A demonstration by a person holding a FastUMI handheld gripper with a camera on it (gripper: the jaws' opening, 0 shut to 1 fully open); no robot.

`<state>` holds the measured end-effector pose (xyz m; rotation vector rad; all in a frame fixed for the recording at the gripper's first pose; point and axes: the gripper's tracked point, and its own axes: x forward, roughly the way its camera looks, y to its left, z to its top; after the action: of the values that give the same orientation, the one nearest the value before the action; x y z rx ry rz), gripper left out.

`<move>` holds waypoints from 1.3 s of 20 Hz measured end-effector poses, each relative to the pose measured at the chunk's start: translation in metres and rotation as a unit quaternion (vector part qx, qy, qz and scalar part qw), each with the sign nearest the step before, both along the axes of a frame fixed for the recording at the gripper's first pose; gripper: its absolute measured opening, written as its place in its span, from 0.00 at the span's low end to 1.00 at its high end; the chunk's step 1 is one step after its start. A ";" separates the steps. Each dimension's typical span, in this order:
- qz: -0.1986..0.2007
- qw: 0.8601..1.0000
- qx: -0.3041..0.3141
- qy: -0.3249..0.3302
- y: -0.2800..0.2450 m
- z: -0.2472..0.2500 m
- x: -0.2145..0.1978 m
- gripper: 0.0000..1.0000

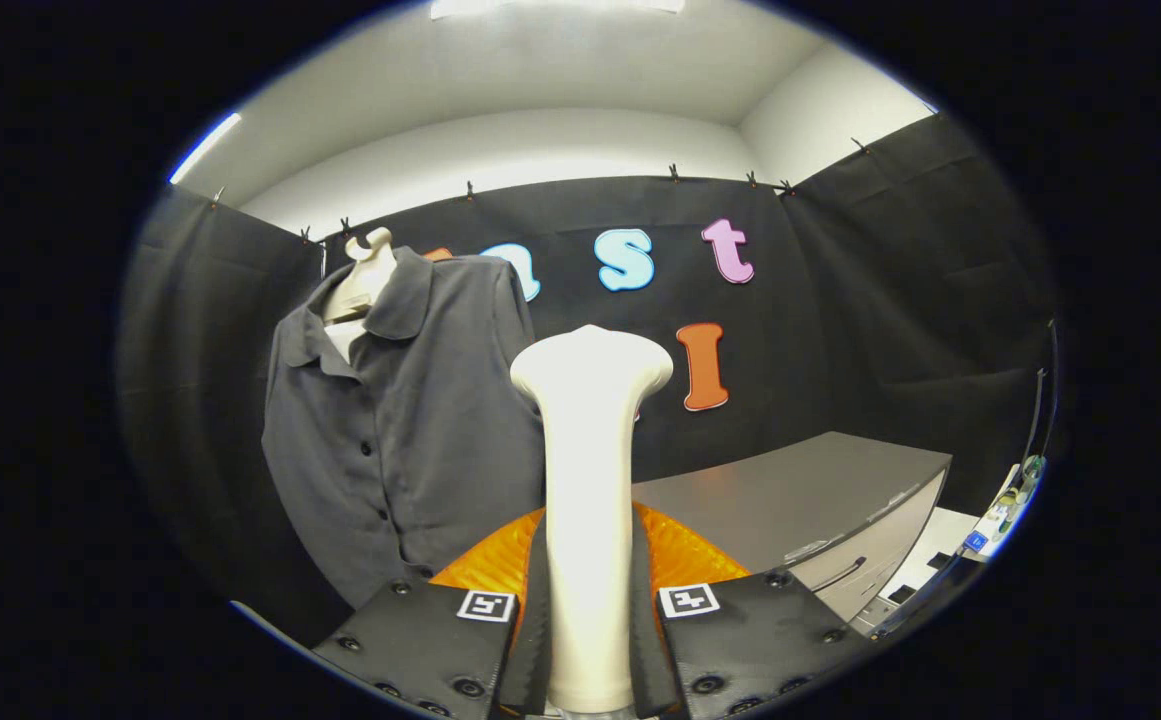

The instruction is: Iron the clothes twice with a garment steamer, once on the left side and once on the right side.

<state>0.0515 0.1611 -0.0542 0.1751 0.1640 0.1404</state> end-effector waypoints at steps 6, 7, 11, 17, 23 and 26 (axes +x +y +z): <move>0.041 0.999 -0.019 -0.030 0.074 0.008 -0.011 0.39; 0.045 0.998 -0.024 -0.035 0.086 0.008 -0.007 0.39; 0.061 0.997 -0.024 -0.045 0.132 0.010 0.016 0.39; 0.054 0.997 -0.026 -0.042 0.166 0.002 0.042 0.39; 0.033 0.998 -0.036 -0.046 0.170 -0.001 0.059 0.39; 0.029 0.998 -0.045 -0.043 0.168 -0.009 0.057 0.39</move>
<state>0.1083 0.3295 -0.0635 0.0753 0.0901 0.1979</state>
